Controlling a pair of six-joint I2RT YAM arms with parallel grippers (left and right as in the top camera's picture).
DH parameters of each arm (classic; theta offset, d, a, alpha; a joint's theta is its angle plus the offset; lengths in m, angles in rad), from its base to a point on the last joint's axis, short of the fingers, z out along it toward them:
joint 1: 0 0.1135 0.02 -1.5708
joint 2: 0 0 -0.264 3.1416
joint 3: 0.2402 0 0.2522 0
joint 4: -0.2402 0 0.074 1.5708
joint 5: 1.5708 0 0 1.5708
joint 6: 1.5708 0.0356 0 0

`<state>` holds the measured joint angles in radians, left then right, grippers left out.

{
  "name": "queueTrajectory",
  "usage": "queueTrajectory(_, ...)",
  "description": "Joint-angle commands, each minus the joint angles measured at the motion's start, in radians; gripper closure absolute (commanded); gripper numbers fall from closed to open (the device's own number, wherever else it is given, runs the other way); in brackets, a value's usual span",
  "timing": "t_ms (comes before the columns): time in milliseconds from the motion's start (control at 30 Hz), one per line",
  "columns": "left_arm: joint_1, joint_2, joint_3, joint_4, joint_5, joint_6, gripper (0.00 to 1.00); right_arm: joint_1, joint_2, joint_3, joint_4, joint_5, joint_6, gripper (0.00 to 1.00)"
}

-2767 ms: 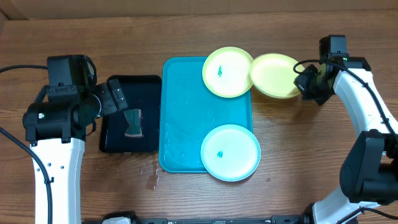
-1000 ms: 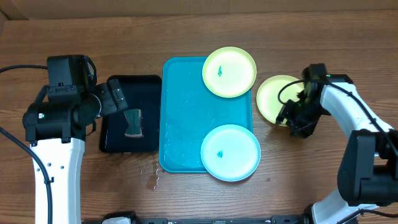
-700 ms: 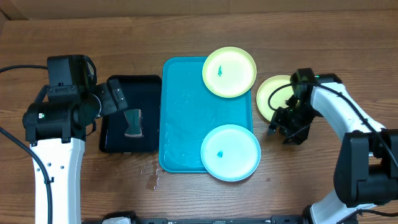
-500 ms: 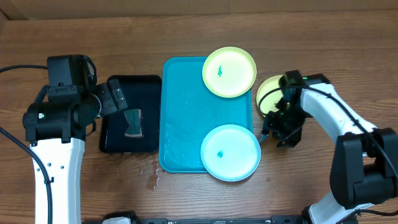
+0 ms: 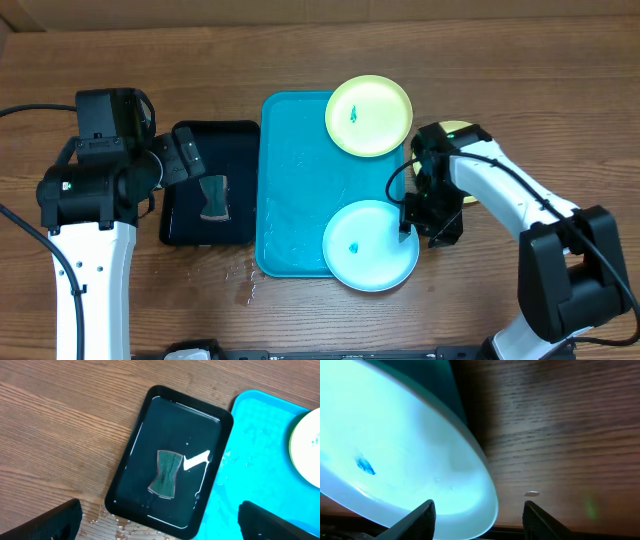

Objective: Clean dirty plates on tray and stack at the side
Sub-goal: 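Release the plate and move the right gripper to the blue plate, then grip the light blue plate rim and drag it toward tray center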

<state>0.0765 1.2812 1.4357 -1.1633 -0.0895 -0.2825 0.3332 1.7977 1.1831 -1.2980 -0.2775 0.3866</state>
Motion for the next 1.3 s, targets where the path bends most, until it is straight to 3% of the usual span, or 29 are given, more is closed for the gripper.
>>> queueTrajectory(0,0.005,0.001,0.024,0.0,0.005,-0.01,0.0,0.038,-0.037,-0.006,0.001,0.05,0.065,0.43)
queueTrajectory(400,0.005,0.001,0.024,0.0,0.005,-0.01,0.0,0.084,-0.037,-0.079,0.037,0.12,0.142,0.48)
queueTrajectory(700,0.005,0.001,0.024,0.0,0.005,-0.01,0.0,0.084,-0.037,-0.102,0.14,0.049,0.142,0.95)
queueTrajectory(967,0.005,0.001,0.024,0.0,0.004,-0.01,0.0,0.084,-0.037,-0.09,0.344,-0.109,0.153,0.96)
queueTrajectory(1267,0.005,0.001,0.024,0.0,0.005,-0.01,0.0,0.089,-0.036,-0.09,0.561,-0.074,0.169,0.96)
